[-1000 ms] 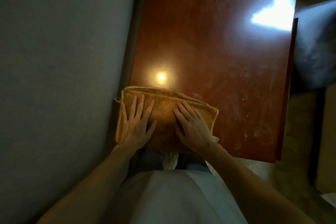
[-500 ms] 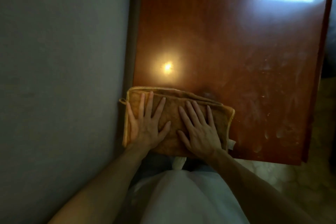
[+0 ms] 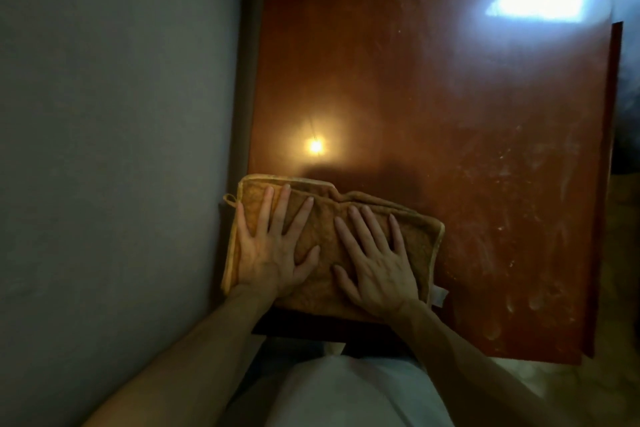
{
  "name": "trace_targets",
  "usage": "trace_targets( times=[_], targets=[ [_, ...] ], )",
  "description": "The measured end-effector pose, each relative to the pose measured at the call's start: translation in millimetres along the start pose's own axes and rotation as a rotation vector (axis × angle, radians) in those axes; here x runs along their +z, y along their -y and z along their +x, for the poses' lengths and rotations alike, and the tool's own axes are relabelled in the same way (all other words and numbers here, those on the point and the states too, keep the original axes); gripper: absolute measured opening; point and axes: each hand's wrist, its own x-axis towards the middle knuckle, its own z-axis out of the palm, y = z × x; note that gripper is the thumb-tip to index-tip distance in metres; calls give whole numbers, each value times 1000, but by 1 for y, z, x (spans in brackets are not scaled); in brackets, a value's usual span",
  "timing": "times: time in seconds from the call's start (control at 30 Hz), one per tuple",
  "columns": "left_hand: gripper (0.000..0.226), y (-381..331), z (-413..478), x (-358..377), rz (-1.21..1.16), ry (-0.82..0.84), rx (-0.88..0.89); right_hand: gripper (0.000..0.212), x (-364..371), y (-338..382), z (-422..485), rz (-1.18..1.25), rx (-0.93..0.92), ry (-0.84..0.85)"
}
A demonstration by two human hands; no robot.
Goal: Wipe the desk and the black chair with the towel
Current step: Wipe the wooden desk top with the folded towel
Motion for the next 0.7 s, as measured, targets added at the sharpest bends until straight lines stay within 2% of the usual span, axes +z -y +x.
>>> trace_targets(
  times=[0.4,0.7],
  targets=[
    [82,16,90,-27,9,-4,-22,77,-33,-40,85,-25,-26,-23],
    [81,31,178,-44,-14,-71,-11,77,-62,-79,167,-47,-38,-47]
  ],
)
